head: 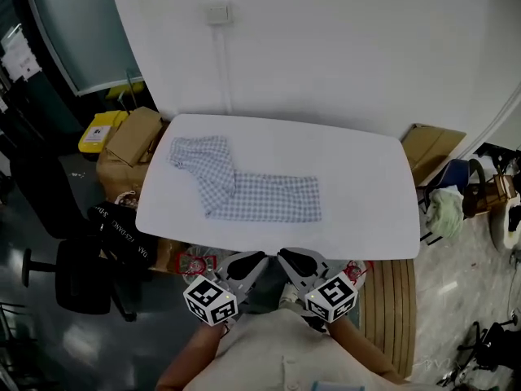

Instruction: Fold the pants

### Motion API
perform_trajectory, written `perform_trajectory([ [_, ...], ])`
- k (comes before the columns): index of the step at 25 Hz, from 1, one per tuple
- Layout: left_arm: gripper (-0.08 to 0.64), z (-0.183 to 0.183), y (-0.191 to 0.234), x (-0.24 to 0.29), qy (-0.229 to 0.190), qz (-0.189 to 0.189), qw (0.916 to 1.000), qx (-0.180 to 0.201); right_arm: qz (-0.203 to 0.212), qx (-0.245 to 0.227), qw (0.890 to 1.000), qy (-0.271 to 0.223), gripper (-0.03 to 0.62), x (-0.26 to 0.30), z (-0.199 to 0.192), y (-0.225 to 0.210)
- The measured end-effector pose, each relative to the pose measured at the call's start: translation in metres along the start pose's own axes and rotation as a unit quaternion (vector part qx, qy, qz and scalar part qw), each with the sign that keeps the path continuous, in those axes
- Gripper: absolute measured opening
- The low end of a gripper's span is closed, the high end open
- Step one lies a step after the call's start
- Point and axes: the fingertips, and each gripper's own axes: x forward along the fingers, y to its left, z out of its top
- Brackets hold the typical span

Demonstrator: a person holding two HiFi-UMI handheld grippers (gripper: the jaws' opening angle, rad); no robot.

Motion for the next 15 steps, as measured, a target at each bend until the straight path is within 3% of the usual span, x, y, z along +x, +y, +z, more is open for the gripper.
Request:
perform_trajectory([
  [15, 0.034, 0.029, 0.020, 0.106, -0.004, 0.027, 0.9996, 0.010, 0.031, 0.005, 0.999, 0.001, 0.049, 0.002, 0.021, -0.101],
])
